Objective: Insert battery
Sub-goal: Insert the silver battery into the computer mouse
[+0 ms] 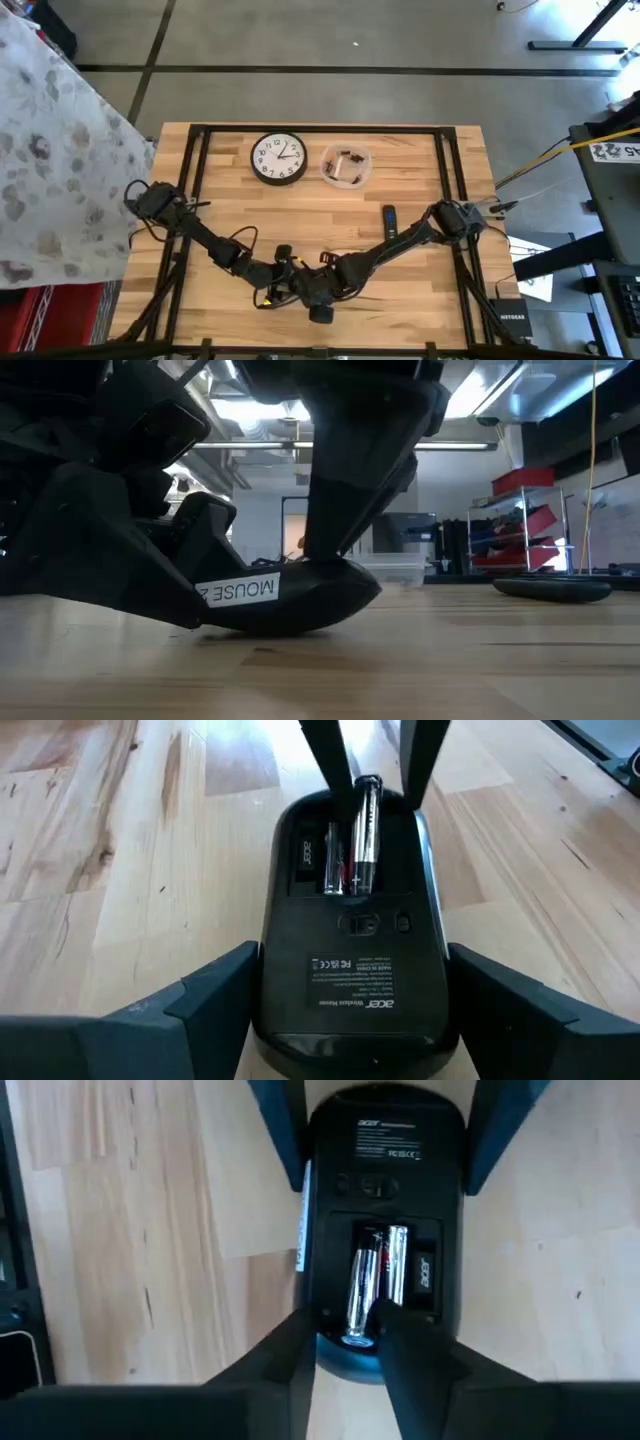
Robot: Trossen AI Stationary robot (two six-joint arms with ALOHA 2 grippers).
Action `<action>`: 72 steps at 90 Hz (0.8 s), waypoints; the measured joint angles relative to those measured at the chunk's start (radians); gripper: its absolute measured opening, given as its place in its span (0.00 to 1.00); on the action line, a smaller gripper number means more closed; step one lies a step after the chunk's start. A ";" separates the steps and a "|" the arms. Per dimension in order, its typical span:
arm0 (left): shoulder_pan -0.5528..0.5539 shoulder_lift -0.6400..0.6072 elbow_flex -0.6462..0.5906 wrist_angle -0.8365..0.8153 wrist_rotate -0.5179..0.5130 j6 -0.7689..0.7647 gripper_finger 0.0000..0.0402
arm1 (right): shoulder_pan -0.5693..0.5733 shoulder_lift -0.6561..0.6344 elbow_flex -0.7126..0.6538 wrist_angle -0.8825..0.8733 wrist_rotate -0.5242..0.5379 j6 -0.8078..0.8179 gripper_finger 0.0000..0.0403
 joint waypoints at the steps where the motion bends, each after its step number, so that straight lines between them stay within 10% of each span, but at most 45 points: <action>1: 0.000 0.000 0.000 0.000 0.000 -0.002 0.68 | 0.000 0.000 0.001 0.001 0.002 0.000 0.15; 72: -0.008 -0.004 0.062 -0.054 0.001 -0.024 0.68 | -0.044 0.005 0.136 -0.202 -0.126 0.073 0.02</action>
